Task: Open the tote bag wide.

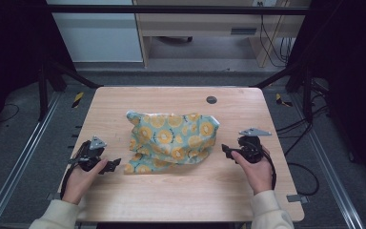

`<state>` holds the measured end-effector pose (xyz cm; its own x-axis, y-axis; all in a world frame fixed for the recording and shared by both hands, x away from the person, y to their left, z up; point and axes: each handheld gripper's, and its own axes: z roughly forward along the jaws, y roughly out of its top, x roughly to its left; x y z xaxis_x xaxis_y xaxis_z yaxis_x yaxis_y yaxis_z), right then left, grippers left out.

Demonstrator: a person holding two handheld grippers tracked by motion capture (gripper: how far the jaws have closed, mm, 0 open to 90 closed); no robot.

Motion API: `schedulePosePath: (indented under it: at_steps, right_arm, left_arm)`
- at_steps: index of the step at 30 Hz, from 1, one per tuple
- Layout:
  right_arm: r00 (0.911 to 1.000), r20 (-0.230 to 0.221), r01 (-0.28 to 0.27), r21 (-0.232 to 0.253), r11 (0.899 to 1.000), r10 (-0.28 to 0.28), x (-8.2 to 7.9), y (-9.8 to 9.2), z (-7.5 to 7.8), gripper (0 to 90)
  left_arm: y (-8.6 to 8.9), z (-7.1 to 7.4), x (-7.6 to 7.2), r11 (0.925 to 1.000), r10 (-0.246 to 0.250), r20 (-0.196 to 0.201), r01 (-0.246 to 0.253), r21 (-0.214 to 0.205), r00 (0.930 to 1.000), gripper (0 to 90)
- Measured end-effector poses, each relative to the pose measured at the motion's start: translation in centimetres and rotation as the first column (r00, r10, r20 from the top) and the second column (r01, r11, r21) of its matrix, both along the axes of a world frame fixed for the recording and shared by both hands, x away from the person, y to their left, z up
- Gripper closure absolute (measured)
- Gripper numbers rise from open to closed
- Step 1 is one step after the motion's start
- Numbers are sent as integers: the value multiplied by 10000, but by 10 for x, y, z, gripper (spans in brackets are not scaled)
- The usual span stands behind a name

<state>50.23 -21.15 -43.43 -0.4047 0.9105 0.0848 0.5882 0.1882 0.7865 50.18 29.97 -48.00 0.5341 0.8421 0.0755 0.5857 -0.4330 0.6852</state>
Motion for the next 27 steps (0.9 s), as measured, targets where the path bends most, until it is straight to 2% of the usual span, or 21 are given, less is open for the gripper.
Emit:
schedulePosePath:
  at_steps: [1,2,4,6,7,8,12,17,20,21,22,23,26,27]
  right_arm:
    - [9998,114,-183,-15,9998,183,6,5,15,285]
    - [9998,114,-183,-15,9998,183,6,5,15,285]
    - [9989,284,-366,-176,9992,371,13,11,31,288]
    - [9976,326,-599,-138,9981,603,21,18,46,289]
    - [9961,319,-823,-112,9965,826,28,27,59,286]
    - [9961,319,-823,-112,9965,826,28,27,59,286]
    - [9906,172,-1353,-212,9906,1356,43,49,77,276]
    - [9861,-13,-1662,-118,9860,1662,59,70,81,276]
    - [9840,-220,-1771,-208,9840,1766,67,77,77,292]
    - [9812,-468,-1885,-281,9817,1870,73,80,72,330]
    - [9812,-468,-1885,-281,9817,1870,73,80,72,330]
    - [9798,-565,-1937,-264,9807,1920,76,82,69,357]
    - [9726,-593,-2256,-72,9742,2248,77,85,67,542]
    - [9673,-501,-2484,90,9686,2486,75,87,68,653]
  left_arm:
    - [0,0,0,10000,-21,3,21,24,10000,82]
    - [0,1,0,10000,-28,4,28,29,10000,82]
    - [0,1,0,10000,-46,0,46,46,10000,82]
    - [0,1,0,9999,-76,10,76,68,10000,82]
    - [0,1,0,9999,-85,7,85,76,10000,81]
    - [0,1,0,9999,-87,10,87,81,10000,81]
    - [0,1,0,10000,-74,27,74,50,10000,82]
    - [0,2,0,10000,-71,49,71,-1,10000,82]
    - [0,2,0,10000,-81,45,81,4,10000,83]
    - [0,2,0,10000,-79,58,79,4,10000,83]
    - [0,2,-1,10000,-82,60,82,-12,9999,83]
    - [0,3,-1,10000,-85,80,85,2,9999,83]
    - [1,3,0,10000,-81,93,81,-22,9999,83]
    - [1,3,0,10000,-73,98,74,-24,9999,83]
